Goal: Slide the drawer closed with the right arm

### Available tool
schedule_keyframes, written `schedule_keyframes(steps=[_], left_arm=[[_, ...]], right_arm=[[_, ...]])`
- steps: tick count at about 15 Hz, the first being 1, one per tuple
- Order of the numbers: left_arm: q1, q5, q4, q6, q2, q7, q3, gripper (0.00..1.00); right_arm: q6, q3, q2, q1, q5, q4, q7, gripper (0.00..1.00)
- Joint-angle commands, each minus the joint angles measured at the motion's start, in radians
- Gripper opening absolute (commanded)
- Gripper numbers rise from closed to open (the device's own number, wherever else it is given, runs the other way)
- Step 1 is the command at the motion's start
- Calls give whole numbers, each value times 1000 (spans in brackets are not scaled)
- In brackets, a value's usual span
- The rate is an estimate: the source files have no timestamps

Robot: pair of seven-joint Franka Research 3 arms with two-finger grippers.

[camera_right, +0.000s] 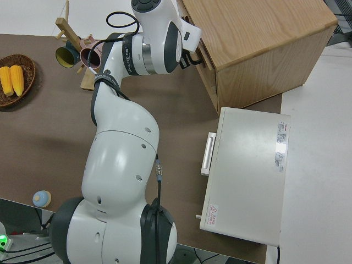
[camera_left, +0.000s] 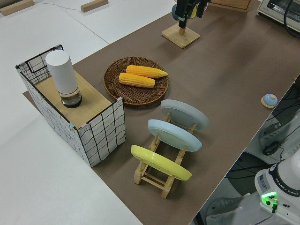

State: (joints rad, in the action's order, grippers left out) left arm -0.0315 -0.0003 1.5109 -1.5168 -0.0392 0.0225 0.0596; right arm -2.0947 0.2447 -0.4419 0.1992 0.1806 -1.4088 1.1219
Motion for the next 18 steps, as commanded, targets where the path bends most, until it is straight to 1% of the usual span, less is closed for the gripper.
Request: schedule_keyframes(steps=[1,5,7,9,10,11,13,16,18], left_arm=[[-4,17,-24,20,-11,10,6,993],[-4,17,-26,20,-11,10,6,993],[-4,17,-24,20,-11,10,6,993],[-4,17,-24,20,-11,10,6,993],[-4,17,-26,20,-11,10,6,993],[-4,17,-26,20,-11,10,6,993],[-4,17,-26,20,-11,10,6,993],[-4,17,-26,20,-11,10,6,993],[-4,17,-24,20,-11,10,6,993]], right_arm=[[-22,16,-29,35,13,36,-39,0],[-18,16,-27,31,11,36,-42,0],[-7,16,-26,16,10,36,-44,0],[1,18,-24,-4,10,28,-44,0],[8,18,-20,-23,8,28,-44,0],[31,18,-15,-41,8,28,-44,0],[106,16,0,-72,8,28,-60,0],[215,16,48,-118,4,27,-118,0],[295,15,87,-148,0,22,-181,0]])
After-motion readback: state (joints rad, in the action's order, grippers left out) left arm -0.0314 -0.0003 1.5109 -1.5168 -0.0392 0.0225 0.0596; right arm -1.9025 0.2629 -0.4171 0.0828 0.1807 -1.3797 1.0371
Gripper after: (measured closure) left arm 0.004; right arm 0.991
